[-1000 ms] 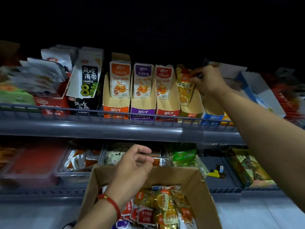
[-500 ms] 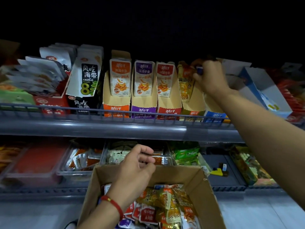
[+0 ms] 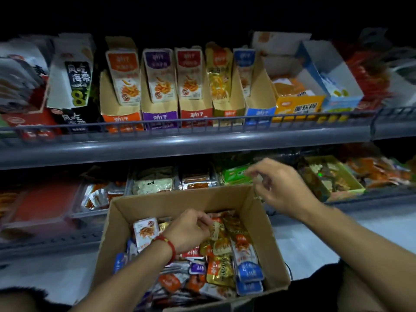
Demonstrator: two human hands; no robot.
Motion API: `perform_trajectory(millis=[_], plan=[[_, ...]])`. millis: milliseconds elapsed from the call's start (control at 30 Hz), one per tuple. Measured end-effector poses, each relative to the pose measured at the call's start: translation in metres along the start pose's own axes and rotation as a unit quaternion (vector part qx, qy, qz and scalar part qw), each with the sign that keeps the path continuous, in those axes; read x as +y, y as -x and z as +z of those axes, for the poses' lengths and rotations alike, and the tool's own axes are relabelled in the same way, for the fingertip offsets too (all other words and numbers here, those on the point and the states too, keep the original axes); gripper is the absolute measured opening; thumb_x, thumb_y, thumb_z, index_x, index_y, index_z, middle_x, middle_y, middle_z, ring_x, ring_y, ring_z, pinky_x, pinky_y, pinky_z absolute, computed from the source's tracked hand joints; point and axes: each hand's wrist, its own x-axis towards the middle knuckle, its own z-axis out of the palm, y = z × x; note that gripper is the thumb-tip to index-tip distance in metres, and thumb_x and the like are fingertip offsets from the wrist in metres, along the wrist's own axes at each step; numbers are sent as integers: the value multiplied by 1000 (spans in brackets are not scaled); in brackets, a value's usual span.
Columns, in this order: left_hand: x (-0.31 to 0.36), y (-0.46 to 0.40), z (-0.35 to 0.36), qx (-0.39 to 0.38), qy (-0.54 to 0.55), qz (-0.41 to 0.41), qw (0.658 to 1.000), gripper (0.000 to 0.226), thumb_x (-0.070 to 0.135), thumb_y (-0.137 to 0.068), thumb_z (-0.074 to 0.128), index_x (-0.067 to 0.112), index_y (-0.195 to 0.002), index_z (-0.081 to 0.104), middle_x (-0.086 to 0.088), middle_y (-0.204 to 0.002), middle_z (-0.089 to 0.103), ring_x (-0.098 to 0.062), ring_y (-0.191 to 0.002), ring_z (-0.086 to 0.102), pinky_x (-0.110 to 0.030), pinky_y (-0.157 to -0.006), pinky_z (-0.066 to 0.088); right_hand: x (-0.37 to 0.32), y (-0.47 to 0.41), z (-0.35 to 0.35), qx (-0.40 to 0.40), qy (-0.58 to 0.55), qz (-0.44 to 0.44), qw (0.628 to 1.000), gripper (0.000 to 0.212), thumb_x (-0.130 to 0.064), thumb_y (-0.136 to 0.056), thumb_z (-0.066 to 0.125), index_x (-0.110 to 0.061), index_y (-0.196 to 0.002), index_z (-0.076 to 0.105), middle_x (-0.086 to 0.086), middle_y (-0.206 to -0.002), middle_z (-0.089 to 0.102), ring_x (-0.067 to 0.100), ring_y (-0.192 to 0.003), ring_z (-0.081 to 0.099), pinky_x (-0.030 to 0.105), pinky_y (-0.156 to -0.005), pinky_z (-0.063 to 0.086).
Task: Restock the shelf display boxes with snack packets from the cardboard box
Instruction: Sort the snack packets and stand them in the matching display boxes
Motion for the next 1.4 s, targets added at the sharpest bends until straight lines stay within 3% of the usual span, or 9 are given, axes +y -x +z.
perform_trajectory(millis=[300,400,467,667,900,1000,1100,1267,1400], plan=[[15,-64,85,-25,-181,-9,983,37,28,-87,73,18,-122,68,-9,-127,64,-27,-120,59,-28,-91,47,12,4,5,-32,-76,58,995,18,-21,-95,62,-29,-109,71,-16,-97,58,-3,-73,51,32,-70,51],[8,-73,95,37,-118,-30,992,11,15,-82,74,14,-92,79,-5,-101,74,-21,-100,69,-24,-84,54,15,3,5,-34,-84,74,993,16,-23,-96,62,-31,-107,71,-17,-98,59,-5,-73,50,25,-68,44],[-1,-76,99,74,-38,-41,996,20,5,-83,66,14,-72,80,-2,-78,76,-17,-80,72,-32,-77,60,17,2,4,-37,-89,78,992,15,-23,-97,62,-30,-106,72,-17,-96,59,-7,-71,50,17,-65,39],[4,-44,47,62,71,70,993,17,19,-92,71,32,-82,73,14,-82,72,-3,-82,67,-24,-77,57,16,-4,-1,-124,-126,65,982,17,-21,-99,62,-26,-110,73,-17,-94,65,-18,-81,55,5,-63,40],[32,3,-39,-22,296,187,936,12,10,-89,71,4,-99,69,-21,-96,69,-37,-89,69,-44,-84,60,-2,-2,5,-378,-384,83,838,49,-19,-97,68,-23,-143,53,-8,-137,62,4,-127,57,23,-102,50],[34,11,-38,12,433,143,890,17,12,-89,66,9,-104,71,-15,-96,70,-22,-83,67,-31,-71,58,-14,-7,6,-337,-440,102,826,31,-15,-94,72,-13,-124,65,4,-114,72,20,-111,69,35,-95,57],[34,15,-32,9,576,46,816,34,30,-94,58,6,-116,68,-22,-111,70,-31,-93,67,-41,-80,56,-18,-12,6,-245,-441,141,852,18,-15,-87,78,-6,-102,71,8,-100,75,19,-94,72,30,-81,59],[36,19,-30,102,524,40,845,36,20,-81,70,0,-110,69,-20,-106,73,-28,-95,71,-41,-84,59,-25,-13,10,-198,-455,177,850,17,-11,-81,81,-4,-92,71,22,-93,73,24,-82,73,29,-71,60],[34,18,-39,71,581,-24,810,38,21,-82,71,-2,-113,71,-20,-103,73,-28,-90,69,-44,-88,55,-35,-15,12,-217,-482,156,835,19,-18,-79,81,-6,-88,69,28,-94,71,27,-83,70,25,-73,57]])
